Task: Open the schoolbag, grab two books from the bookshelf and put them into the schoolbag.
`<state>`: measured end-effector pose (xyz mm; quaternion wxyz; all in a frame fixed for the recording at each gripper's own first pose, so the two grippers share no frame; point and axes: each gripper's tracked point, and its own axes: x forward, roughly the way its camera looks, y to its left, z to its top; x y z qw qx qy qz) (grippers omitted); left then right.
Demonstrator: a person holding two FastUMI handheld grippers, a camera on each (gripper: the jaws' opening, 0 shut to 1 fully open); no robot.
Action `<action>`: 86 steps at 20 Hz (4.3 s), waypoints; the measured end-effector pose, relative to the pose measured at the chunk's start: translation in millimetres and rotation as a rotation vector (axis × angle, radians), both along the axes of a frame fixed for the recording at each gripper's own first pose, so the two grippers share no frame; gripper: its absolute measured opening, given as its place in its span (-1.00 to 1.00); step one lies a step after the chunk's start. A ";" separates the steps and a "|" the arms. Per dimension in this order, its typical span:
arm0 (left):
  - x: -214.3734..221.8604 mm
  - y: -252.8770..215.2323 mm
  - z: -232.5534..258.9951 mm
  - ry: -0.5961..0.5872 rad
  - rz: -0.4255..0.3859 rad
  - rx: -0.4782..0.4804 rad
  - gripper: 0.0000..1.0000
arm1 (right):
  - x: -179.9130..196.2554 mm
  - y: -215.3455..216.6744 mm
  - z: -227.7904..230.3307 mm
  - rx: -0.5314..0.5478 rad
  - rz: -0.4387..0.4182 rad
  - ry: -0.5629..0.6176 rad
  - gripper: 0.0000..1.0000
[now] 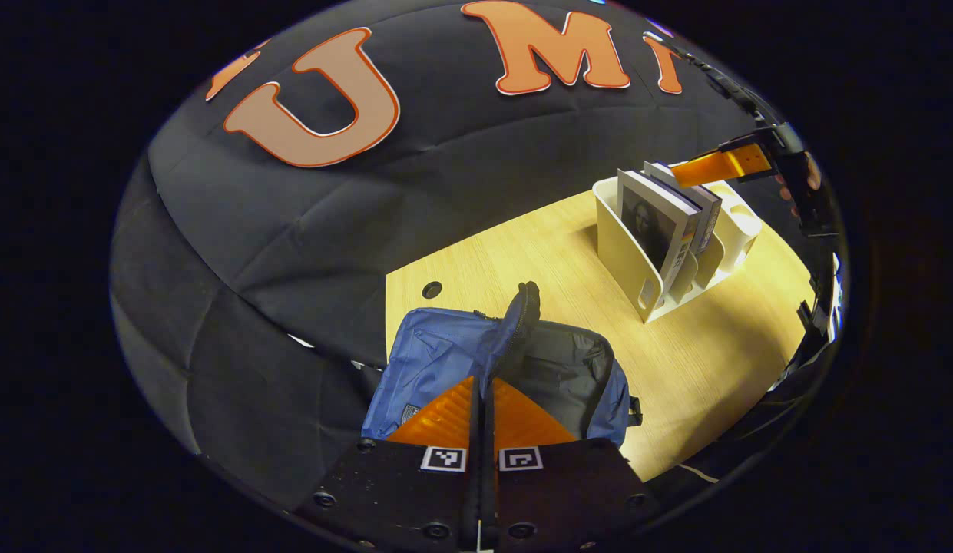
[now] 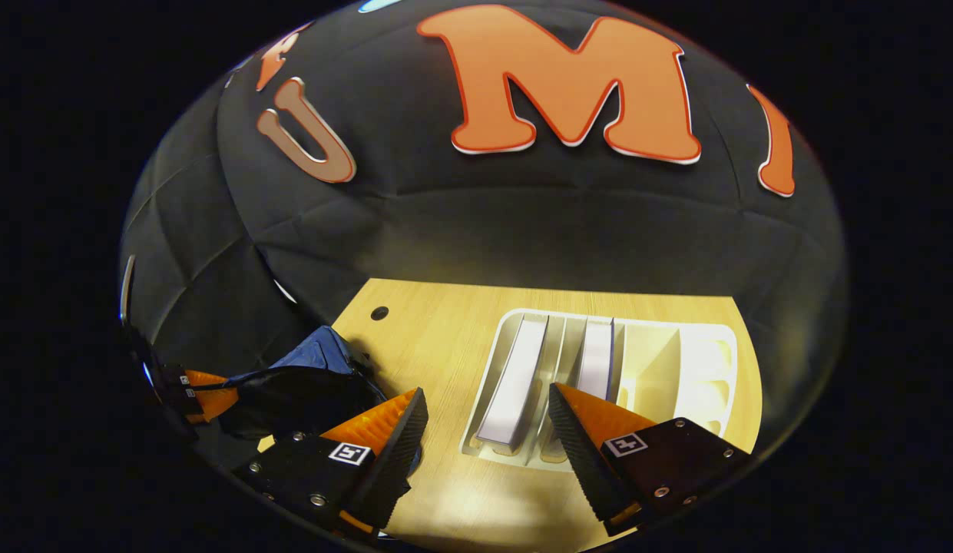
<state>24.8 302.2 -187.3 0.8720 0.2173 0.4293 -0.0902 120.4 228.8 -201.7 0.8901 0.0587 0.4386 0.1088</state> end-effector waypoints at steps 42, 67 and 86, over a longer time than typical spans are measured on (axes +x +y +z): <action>14.5 26.0 -10.4 0.046 -0.091 -0.271 -0.97 | -5.4 -16.9 131.9 -0.003 -0.115 0.286 -0.48; 45.5 22.8 35.1 0.072 -0.079 -0.128 -0.97 | -129.1 102.6 21.7 0.669 -0.232 0.317 -0.53; 33.7 -10.9 28.6 0.109 -0.175 -0.163 -0.97 | -119.5 247.4 -89.9 0.777 -0.287 0.368 -0.53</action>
